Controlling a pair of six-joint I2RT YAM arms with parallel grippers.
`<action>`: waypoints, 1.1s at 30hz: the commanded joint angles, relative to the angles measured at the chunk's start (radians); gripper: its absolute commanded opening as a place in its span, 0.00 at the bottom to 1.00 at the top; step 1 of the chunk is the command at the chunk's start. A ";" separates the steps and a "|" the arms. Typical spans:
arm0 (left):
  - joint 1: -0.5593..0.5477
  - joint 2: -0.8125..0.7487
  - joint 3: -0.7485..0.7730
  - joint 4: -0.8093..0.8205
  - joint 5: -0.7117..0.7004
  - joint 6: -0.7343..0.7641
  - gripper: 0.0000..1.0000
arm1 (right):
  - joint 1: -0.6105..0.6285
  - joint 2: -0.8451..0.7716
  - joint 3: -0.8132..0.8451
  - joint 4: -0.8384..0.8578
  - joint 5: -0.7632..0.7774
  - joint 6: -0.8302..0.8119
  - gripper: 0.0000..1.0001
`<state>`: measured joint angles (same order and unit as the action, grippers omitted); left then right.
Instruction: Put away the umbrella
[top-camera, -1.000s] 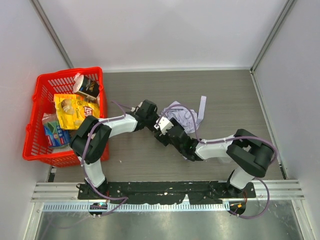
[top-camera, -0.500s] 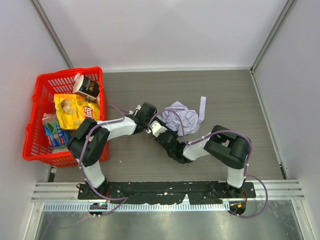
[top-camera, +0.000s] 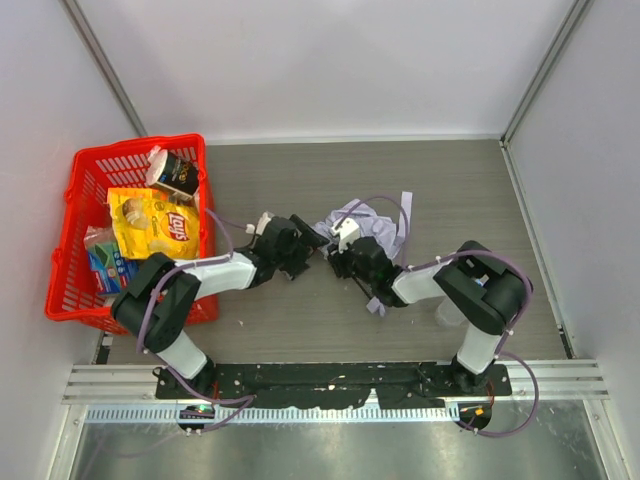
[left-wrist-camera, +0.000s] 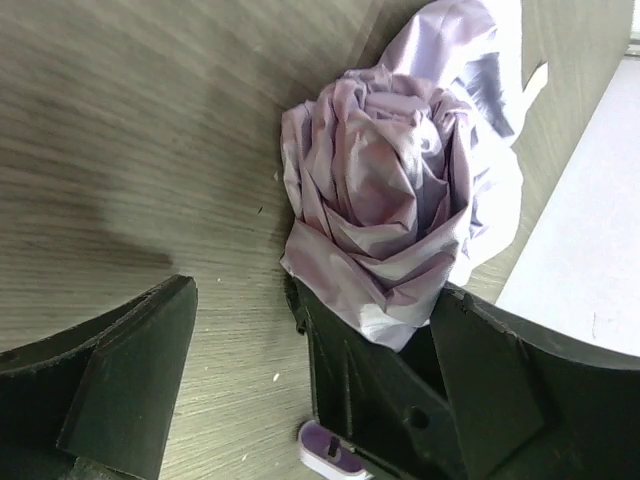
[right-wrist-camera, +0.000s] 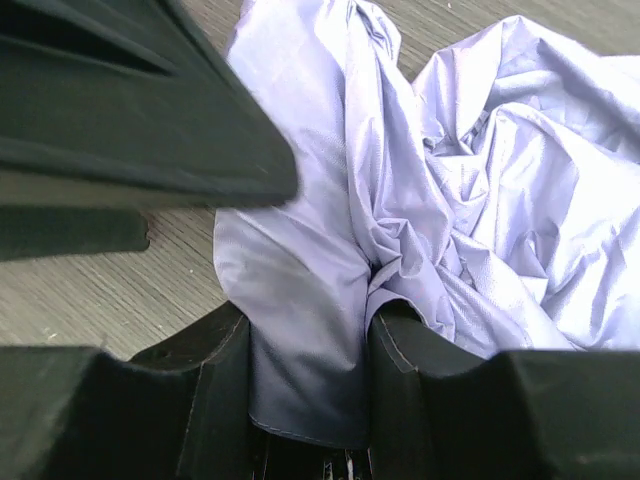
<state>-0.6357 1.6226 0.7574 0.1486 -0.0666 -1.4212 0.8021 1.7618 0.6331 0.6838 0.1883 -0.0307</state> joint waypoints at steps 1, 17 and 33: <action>0.048 -0.081 -0.026 0.057 -0.021 0.111 1.00 | -0.093 0.021 -0.061 -0.110 -0.317 0.216 0.01; 0.057 0.094 0.056 0.091 0.117 0.093 1.00 | -0.287 0.226 0.083 -0.213 -0.734 0.381 0.01; 0.059 0.095 0.094 0.121 0.022 0.071 0.94 | -0.339 0.275 0.106 -0.213 -0.813 0.416 0.01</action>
<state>-0.5812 1.7073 0.8288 0.2058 -0.0036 -1.3331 0.4618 1.9591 0.7933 0.7437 -0.6140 0.3557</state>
